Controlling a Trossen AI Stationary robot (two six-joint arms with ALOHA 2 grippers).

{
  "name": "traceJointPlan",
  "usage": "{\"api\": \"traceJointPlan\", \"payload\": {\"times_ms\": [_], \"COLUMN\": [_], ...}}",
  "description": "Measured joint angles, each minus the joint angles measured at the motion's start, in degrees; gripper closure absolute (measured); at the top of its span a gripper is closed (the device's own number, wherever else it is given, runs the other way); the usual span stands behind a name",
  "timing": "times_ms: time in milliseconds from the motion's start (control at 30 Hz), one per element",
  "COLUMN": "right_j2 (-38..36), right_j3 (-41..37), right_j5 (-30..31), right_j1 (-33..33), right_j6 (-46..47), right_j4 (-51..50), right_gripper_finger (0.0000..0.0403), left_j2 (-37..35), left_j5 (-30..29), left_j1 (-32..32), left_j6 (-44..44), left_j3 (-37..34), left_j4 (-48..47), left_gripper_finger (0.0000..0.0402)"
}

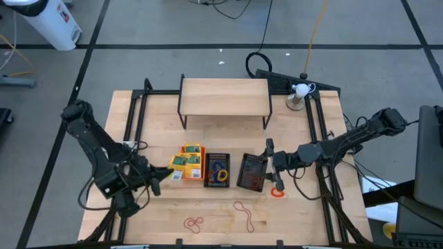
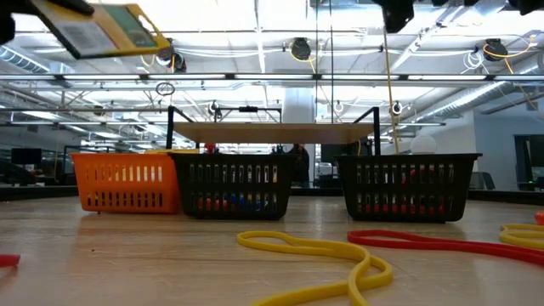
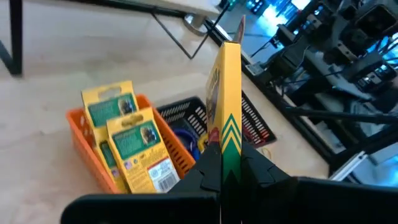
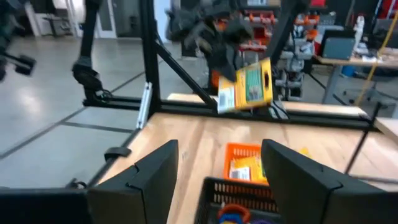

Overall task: Pick & Place Office Desk Supplies
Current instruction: Put the crayons box into the orange bin

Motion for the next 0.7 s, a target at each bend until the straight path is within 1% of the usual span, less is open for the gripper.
{"api": "traceJointPlan", "payload": {"times_ms": [200,400,500,633,700], "right_j2": [0.00,0.01,0.00,0.00,0.00], "right_j3": [0.00,0.00,0.00,0.00,0.00], "right_j5": [0.02,0.08,0.26,0.26,0.26], "right_j1": [1.27,1.21,1.20,1.20,1.20], "right_j6": [-2.36,-4.10,-4.95,-5.44,-5.59], "right_j4": [2.50,2.75,3.10,3.62,3.60], "right_gripper_finger": [0.0186,0.0188,0.0187,0.0188,0.0189], "left_j2": [-0.75,-0.77,-0.75,-0.75,-0.75], "left_j5": [-1.53,-1.36,2.69,6.28,9.00], "left_j1": [-0.31,1.99,4.29,7.73,9.72], "left_j6": [0.71,4.48,7.79,12.87,14.75], "left_j3": [-9.96,-13.54,-14.23,-14.25,-14.25], "left_j4": [16.92,26.97,31.08,34.83,36.03], "left_gripper_finger": [0.0401,0.0401,0.0401,0.0401,0.0401]}}
